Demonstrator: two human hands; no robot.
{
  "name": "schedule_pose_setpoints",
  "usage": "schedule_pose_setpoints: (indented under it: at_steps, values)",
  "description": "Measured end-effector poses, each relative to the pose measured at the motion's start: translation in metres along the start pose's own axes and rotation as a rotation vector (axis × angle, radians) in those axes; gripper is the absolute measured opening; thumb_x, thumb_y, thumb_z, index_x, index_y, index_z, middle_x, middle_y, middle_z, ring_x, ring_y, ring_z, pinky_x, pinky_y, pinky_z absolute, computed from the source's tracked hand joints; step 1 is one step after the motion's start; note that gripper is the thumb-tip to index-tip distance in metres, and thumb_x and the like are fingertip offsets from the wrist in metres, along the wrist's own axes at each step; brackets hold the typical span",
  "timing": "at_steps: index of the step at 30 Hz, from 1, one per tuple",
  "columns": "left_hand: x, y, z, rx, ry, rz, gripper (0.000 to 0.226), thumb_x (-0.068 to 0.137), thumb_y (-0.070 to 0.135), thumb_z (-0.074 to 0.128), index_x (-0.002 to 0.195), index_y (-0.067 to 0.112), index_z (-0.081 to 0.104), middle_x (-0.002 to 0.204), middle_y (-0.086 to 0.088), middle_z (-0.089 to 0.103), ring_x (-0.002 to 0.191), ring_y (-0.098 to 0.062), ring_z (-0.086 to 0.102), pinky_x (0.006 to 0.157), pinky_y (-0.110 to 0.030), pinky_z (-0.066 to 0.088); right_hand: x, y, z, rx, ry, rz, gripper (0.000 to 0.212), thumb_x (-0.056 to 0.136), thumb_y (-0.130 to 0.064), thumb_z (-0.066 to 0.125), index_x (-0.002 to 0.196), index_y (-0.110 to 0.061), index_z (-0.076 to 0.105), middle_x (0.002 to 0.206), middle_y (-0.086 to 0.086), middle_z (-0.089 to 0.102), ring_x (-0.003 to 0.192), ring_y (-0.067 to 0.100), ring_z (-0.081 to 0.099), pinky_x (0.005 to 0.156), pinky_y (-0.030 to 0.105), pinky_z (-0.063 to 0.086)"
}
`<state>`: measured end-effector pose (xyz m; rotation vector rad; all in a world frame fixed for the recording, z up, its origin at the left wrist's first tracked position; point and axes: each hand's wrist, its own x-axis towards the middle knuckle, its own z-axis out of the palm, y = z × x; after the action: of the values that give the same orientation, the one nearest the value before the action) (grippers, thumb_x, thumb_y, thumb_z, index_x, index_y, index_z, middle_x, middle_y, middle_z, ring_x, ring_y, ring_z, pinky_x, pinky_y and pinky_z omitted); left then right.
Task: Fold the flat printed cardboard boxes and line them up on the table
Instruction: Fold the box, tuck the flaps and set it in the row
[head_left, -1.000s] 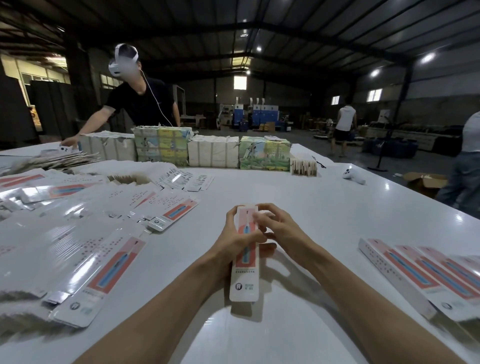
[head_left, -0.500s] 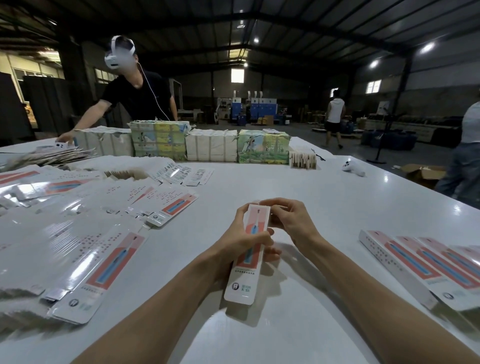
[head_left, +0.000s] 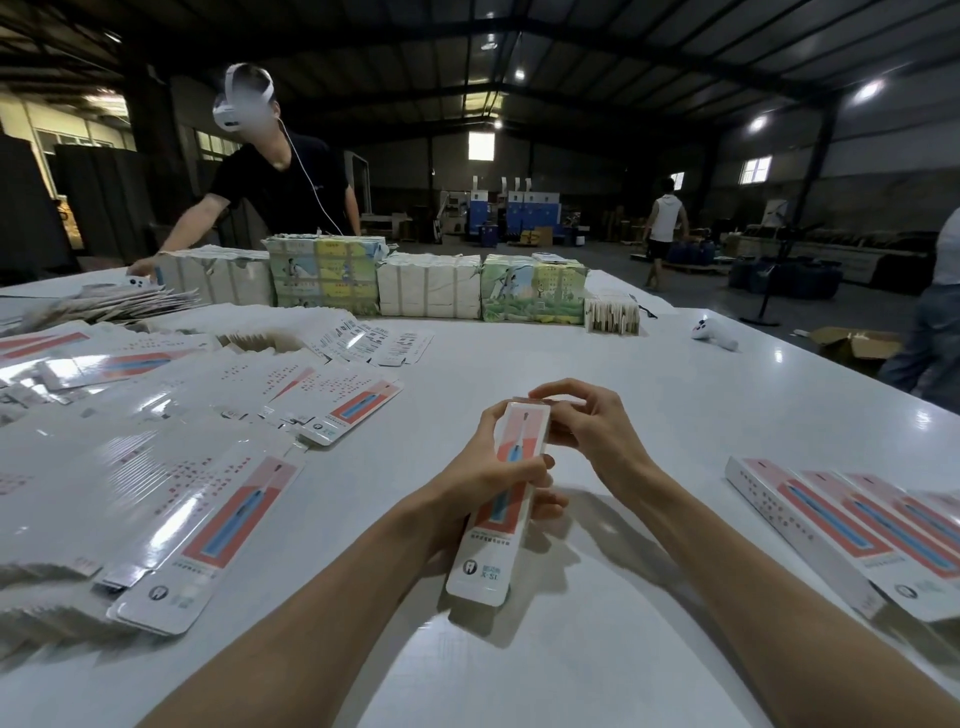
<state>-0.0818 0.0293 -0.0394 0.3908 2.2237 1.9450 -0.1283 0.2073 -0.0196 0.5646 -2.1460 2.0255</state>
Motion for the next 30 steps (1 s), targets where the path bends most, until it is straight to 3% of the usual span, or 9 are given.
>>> schedule_pose_setpoints:
  at_steps: [5, 10, 15, 20, 25, 30]
  values:
    - [-0.002, 0.005, 0.001, -0.017, -0.047, 0.000, 0.096, 0.077, 0.021, 0.081, 0.150, 0.042, 0.023, 0.128, -0.016, 0.060, 0.084, -0.032, 0.078, 0.073, -0.037, 0.064, 0.002, -0.007, -0.002, 0.279, -0.005, 0.215, 0.029, 0.105, -0.024, 0.063, 0.112, 0.003, 0.073, 0.111, 0.018, 0.077, 0.102, 0.033, 0.077, 0.073, 0.035, 0.064]
    - [-0.002, 0.004, 0.001, 0.011, -0.042, -0.022, 0.089, 0.085, 0.013, 0.080, 0.144, 0.047, 0.023, 0.126, -0.018, 0.060, 0.082, -0.033, 0.078, 0.077, -0.043, 0.065, 0.002, -0.011, -0.006, 0.394, -0.007, 0.350, 0.023, 0.094, -0.010, 0.074, 0.112, 0.003, 0.076, 0.113, 0.023, 0.076, 0.100, 0.036, 0.077, 0.068, 0.038, 0.066]
    - [0.003, 0.000, 0.002, 0.015, -0.029, -0.035, 0.098, 0.080, 0.017, 0.083, 0.144, 0.051, 0.017, 0.125, -0.018, 0.059, 0.079, -0.032, 0.079, 0.073, -0.040, 0.065, 0.004, -0.011, -0.007, 0.352, -0.013, 0.357, 0.013, 0.096, -0.006, 0.071, 0.101, 0.000, 0.081, 0.107, 0.021, 0.078, 0.097, 0.033, 0.078, 0.067, 0.037, 0.065]
    - [0.007, -0.004, -0.002, -0.021, -0.034, 0.010, 0.110, 0.079, 0.011, 0.087, 0.142, 0.065, 0.014, 0.124, -0.021, 0.058, 0.075, -0.034, 0.078, 0.067, -0.036, 0.063, 0.005, -0.010, -0.007, 0.322, -0.005, 0.348, 0.020, 0.097, -0.003, 0.066, 0.088, -0.003, 0.083, 0.104, 0.019, 0.079, 0.095, 0.031, 0.079, 0.068, 0.039, 0.065]
    - [0.006, -0.005, -0.002, 0.020, -0.063, 0.066, 0.106, 0.079, 0.015, 0.087, 0.143, 0.068, 0.021, 0.126, -0.018, 0.058, 0.080, -0.036, 0.078, 0.071, -0.038, 0.064, 0.004, -0.013, -0.008, 0.321, 0.004, 0.371, 0.018, 0.098, -0.003, 0.064, 0.094, 0.002, 0.081, 0.104, 0.019, 0.079, 0.093, 0.033, 0.079, 0.067, 0.038, 0.065]
    - [0.004, -0.004, -0.002, -0.028, -0.079, 0.054, 0.096, 0.077, 0.012, 0.084, 0.137, 0.065, 0.032, 0.120, -0.023, 0.062, 0.081, -0.038, 0.078, 0.068, -0.038, 0.064, 0.002, -0.013, -0.005, 0.240, 0.020, 0.313, 0.023, 0.098, -0.002, 0.062, 0.089, -0.003, 0.082, 0.102, 0.017, 0.079, 0.093, 0.034, 0.079, 0.070, 0.038, 0.065]
